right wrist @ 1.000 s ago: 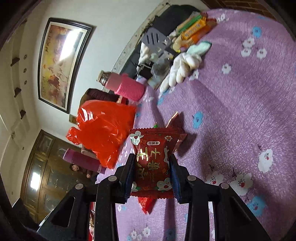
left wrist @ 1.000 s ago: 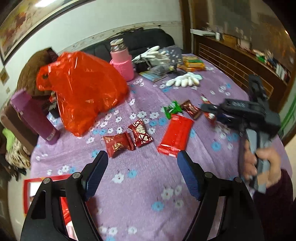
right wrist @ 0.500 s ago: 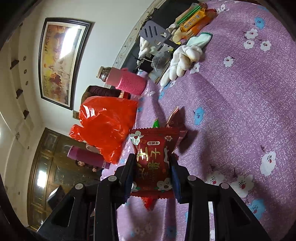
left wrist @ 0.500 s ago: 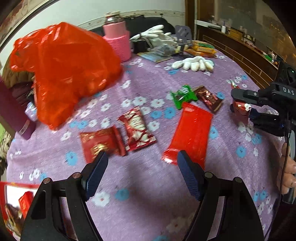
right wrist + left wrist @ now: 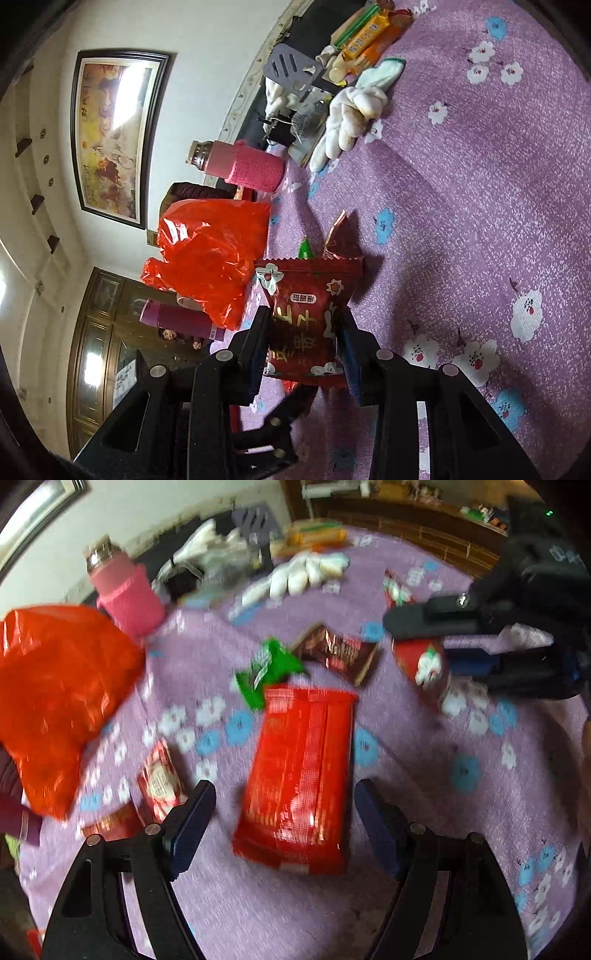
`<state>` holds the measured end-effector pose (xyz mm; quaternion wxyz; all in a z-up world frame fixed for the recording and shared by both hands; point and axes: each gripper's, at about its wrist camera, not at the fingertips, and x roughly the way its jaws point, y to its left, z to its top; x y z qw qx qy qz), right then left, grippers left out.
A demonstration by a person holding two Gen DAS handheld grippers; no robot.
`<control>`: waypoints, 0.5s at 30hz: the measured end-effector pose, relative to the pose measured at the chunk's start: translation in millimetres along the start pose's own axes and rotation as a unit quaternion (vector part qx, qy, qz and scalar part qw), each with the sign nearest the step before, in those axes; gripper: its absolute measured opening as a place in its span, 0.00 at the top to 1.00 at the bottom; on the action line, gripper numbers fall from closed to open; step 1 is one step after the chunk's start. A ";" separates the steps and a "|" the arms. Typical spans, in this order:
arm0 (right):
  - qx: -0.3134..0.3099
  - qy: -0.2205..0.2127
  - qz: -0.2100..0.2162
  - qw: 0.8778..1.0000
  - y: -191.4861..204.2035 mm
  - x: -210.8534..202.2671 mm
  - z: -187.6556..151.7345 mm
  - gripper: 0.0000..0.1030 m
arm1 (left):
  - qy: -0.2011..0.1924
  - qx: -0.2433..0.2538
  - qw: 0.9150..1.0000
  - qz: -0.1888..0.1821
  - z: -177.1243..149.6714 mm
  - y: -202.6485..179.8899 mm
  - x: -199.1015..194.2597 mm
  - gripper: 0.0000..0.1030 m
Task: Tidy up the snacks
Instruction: 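Grasp the long red wafer packet with the left tool while the right tool holds its packet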
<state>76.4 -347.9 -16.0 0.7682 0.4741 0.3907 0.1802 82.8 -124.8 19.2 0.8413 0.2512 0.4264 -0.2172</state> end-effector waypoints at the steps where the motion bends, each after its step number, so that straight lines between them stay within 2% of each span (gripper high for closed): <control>1: 0.000 0.000 0.001 1.000 0.1 0.1 0.0 0.64 | 0.001 -0.004 1.000 -0.005 0.8 2.8 1.3 0.23; 5: -0.004 0.005 -0.001 1.000 1.4 3.7 -0.7 0.64 | 0.008 -0.062 0.996 -0.058 0.6 22.3 9.3 0.23; 6: -0.003 0.008 -0.002 1.000 1.2 5.4 -0.8 0.64 | 0.005 -0.069 0.995 -0.068 -0.1 23.8 9.6 0.28; 7: -0.003 0.009 -0.004 1.000 0.8 6.5 -0.8 0.64 | 0.001 -0.069 0.995 -0.076 -0.7 22.3 9.2 0.38; 8: -0.003 0.009 -0.004 1.000 0.5 6.6 -0.4 0.64 | -0.004 -0.064 0.994 -0.085 -1.3 19.1 7.0 0.44; 9: -0.001 0.009 -0.004 1.000 -0.1 7.1 -0.1 0.64 | -0.007 -0.058 0.995 -0.085 -1.5 14.6 4.5 0.50; 11: -0.001 0.009 -0.005 1.000 -0.2 8.0 -0.2 0.64 | -0.009 -0.050 0.996 -0.071 -0.7 6.7 1.9 0.52; 15: -0.001 0.009 -0.008 1.000 -1.4 8.1 0.5 0.63 | -0.012 -0.068 0.995 -0.077 -8.2 5.7 -2.4 0.53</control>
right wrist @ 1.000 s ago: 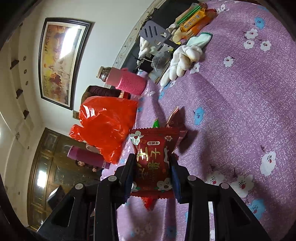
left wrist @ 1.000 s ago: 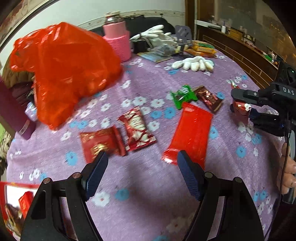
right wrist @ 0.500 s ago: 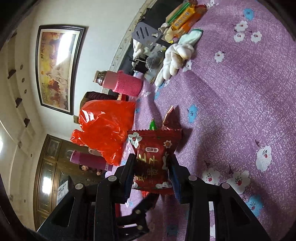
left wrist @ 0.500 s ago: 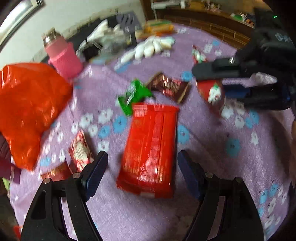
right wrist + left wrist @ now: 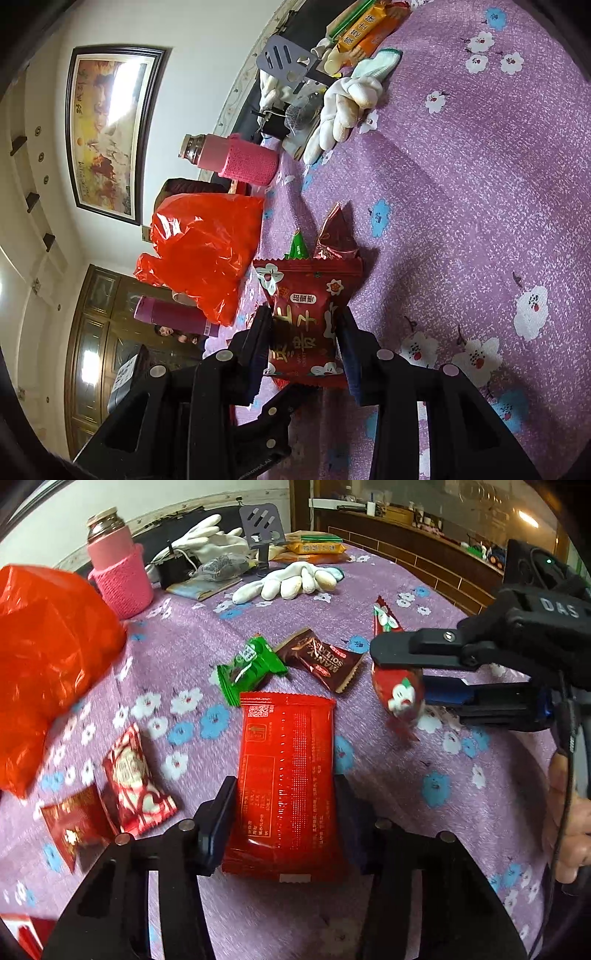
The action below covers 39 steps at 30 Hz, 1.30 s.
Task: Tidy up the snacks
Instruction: 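Grasp the long red wafer packet with the left tool while the right tool holds its packet, then carry both red packets over the white tray and open both tools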
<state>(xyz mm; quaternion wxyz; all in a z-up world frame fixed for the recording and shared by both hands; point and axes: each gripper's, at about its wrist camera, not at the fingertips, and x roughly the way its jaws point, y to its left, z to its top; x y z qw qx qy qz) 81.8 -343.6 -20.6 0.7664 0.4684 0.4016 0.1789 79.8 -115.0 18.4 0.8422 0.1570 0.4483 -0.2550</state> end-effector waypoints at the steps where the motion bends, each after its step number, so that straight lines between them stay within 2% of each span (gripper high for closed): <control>1: 0.000 -0.001 0.000 1.000 -0.3 -0.1 0.2 0.63 | -0.002 -0.003 1.000 0.002 -4.1 -1.2 -2.8 0.53; 9: -0.008 0.003 -0.001 1.000 0.9 0.4 -0.9 0.63 | -0.009 -0.045 0.999 0.026 -48.7 -1.3 -37.3 0.54; 17: -0.014 0.011 0.004 1.000 4.9 4.5 -3.3 0.63 | -0.045 -0.086 0.995 0.030 -100.2 -1.8 -98.1 0.54; 23: -0.038 0.024 0.006 0.999 16.0 12.3 -10.5 0.63 | -0.065 -0.107 0.991 0.055 -132.5 2.5 -137.6 0.53; 26: -0.036 0.039 0.029 0.998 18.8 17.9 -15.5 0.63 | -0.077 -0.123 0.988 0.061 -145.2 8.0 -155.0 0.53; 29: -0.027 0.052 0.046 0.997 22.1 22.4 -20.8 0.63 | -0.091 -0.132 0.984 0.081 -156.4 14.9 -173.9 0.53; 35: -0.050 0.095 0.073 0.992 63.0 37.8 -56.4 0.64 | -0.115 -0.167 0.973 0.113 -179.8 41.3 -206.1 0.53; 39: -0.083 0.132 0.087 0.984 106.7 61.0 -97.7 0.64 | -0.124 -0.199 0.963 0.131 -199.2 64.9 -222.8 0.53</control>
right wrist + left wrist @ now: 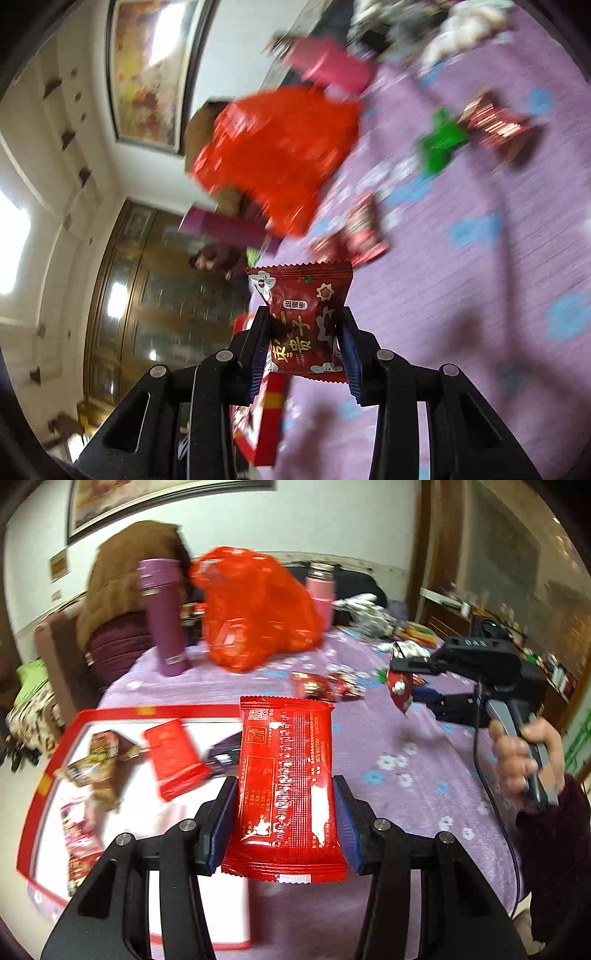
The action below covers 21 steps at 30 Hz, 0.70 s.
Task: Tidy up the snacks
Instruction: 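Carry both red packets over the white tray and open both tools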
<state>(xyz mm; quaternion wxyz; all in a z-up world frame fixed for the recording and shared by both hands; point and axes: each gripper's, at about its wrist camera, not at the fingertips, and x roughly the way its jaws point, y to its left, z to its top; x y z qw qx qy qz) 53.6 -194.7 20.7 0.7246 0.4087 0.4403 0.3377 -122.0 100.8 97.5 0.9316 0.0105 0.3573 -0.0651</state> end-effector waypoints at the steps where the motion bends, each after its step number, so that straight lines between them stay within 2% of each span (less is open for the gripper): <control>1: -0.008 0.009 0.002 1.000 10.7 11.4 -6.5 0.64 | -0.003 -0.007 1.000 0.005 -1.3 7.8 -2.6 0.53; 5: -0.033 0.047 0.017 0.998 46.0 52.7 -29.0 0.64 | -0.018 -0.042 0.998 0.042 -6.6 49.2 -17.9 0.53; 11: -0.074 0.106 0.038 0.991 98.6 112.0 -64.0 0.64 | -0.033 -0.081 0.991 0.104 -20.0 101.5 -31.3 0.53; 16: -0.111 0.144 0.032 0.983 126.3 150.3 -94.1 0.64 | -0.034 -0.105 0.986 0.126 -31.2 132.1 -30.8 0.53; 21: -0.126 0.179 0.006 0.976 128.0 186.1 -117.5 0.64 | -0.029 -0.114 0.984 0.137 -38.2 148.6 -24.2 0.53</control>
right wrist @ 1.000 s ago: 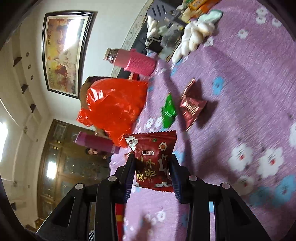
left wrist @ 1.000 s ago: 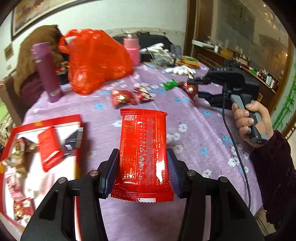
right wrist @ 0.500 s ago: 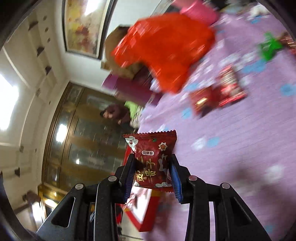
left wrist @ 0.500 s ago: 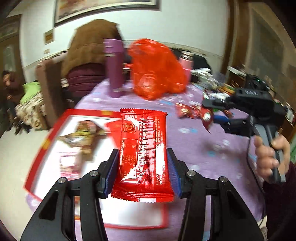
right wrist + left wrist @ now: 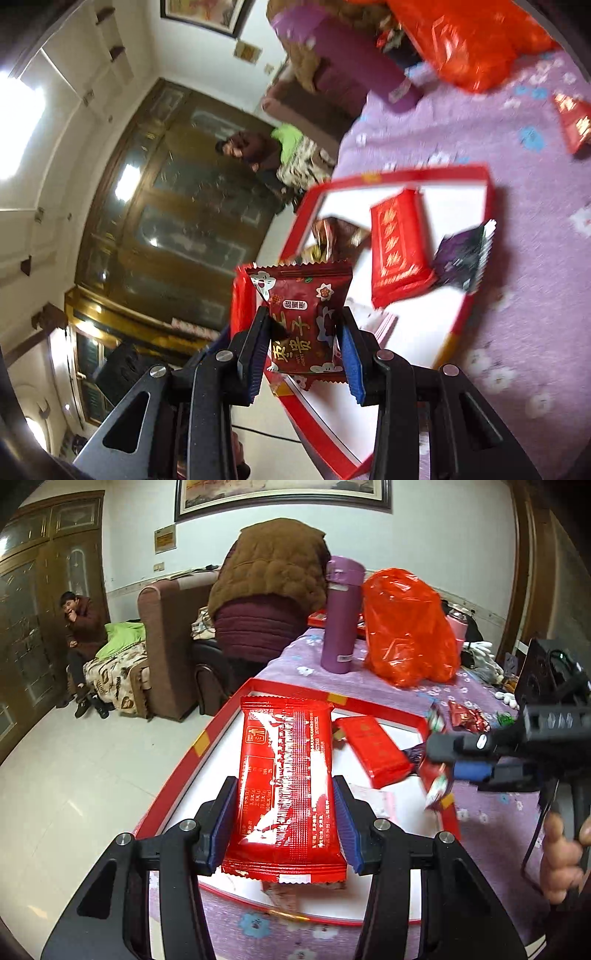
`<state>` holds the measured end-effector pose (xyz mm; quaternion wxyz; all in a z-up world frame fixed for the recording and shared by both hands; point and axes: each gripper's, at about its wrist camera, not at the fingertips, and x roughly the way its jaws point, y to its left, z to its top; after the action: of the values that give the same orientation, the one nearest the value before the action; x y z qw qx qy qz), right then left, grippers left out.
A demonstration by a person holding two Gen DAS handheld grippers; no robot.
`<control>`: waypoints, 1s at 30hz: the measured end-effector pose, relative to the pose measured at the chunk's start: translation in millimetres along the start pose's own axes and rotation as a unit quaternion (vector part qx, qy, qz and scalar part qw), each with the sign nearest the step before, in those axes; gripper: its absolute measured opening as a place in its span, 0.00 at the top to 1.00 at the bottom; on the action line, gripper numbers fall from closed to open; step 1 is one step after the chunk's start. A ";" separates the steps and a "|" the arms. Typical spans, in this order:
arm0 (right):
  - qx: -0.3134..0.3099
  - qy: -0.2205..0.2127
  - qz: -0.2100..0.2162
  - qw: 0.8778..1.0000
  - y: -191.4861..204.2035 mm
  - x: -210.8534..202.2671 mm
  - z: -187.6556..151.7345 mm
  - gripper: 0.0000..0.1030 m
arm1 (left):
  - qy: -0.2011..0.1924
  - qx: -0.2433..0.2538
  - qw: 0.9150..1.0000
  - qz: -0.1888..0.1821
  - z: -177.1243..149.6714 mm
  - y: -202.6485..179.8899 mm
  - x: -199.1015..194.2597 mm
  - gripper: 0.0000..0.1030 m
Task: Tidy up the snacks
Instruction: 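Carry both red packets over the white tray and open both tools, then grasp the brown chocolate packet with the right tool while the left tool grasps the green packet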
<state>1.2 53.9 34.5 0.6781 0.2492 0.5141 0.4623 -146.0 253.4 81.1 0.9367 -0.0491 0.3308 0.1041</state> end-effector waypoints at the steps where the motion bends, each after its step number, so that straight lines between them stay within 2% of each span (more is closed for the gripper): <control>1: -0.004 0.007 -0.013 1.000 0.2 9.7 -2.5 0.64 | 0.002 -0.001 1.000 -0.002 -0.4 1.7 3.0 0.53; 9: -0.011 0.046 -0.030 0.998 4.0 55.2 -13.3 0.63 | 0.015 0.015 1.000 -0.017 -0.4 -6.3 17.4 0.53; 12: -0.017 0.041 -0.041 0.998 6.3 53.4 -10.9 0.62 | 0.033 0.014 0.999 -0.008 -0.7 -7.3 28.9 0.53; 15: -0.021 0.027 -0.049 0.998 6.9 44.8 -6.0 0.60 | 0.027 0.010 1.000 0.012 1.2 -4.4 28.0 0.51; 18: -0.010 0.003 -0.047 0.999 -1.1 24.9 3.4 0.57 | 0.004 0.011 0.999 0.038 4.8 -1.1 19.5 0.42; 23: 0.006 -0.061 -0.078 0.995 -28.4 -34.8 18.8 0.52 | -0.014 0.027 0.999 0.036 6.2 -7.6 10.3 0.39; 27: 0.043 -0.125 -0.117 0.984 -68.0 -98.5 30.2 0.52 | -0.011 0.053 0.998 0.020 4.9 -26.5 10.6 0.39; 30: 0.068 -0.184 -0.167 0.966 -101.9 -158.6 35.7 0.52 | -0.010 0.077 0.997 0.010 3.0 -44.7 9.6 0.39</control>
<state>65.0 -126.9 38.0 0.8101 0.2859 0.4453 0.2524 -126.8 211.9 78.4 0.9399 0.0277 0.3287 0.0879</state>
